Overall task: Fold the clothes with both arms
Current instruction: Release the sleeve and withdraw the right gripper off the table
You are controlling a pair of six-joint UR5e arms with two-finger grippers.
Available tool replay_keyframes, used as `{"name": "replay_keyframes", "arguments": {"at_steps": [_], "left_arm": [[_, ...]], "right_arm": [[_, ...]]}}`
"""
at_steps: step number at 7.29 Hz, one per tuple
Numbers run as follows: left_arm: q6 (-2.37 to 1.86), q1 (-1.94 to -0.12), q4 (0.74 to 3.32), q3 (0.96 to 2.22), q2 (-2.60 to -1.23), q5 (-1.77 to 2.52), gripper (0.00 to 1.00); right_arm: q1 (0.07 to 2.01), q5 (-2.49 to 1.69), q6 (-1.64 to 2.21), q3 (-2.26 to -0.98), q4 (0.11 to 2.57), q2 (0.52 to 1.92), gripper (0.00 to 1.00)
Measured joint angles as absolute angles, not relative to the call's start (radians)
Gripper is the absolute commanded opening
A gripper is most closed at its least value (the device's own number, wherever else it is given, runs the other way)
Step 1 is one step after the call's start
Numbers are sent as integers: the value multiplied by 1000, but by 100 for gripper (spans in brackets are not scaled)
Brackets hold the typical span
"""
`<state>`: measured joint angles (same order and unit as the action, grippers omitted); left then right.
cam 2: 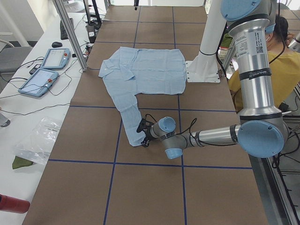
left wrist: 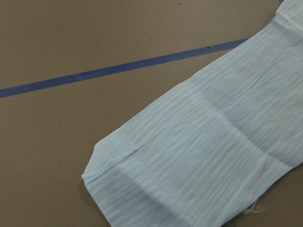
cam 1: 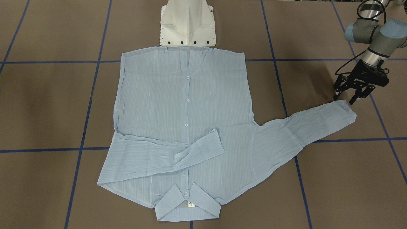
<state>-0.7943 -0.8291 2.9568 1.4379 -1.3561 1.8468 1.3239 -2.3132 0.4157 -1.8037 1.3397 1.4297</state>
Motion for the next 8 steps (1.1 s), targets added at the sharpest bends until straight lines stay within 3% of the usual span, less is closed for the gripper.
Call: {"name": "replay_keyframes", "arguments": {"at_steps": [5,6,8], "left_arm": [[-790,-827,2956,1434,-1352,1846,68],[-789,-825,2956,1433,-1350,1846,56],[-789,-820,2956,1433,-1349,1846,21]], "right_arm": [[1324,-2312,416,-1801,1340,1429,100],[1324,-2312,416,-1801,1340,1429,100],[1324,-2312,416,-1802,1340,1429,100]]}}
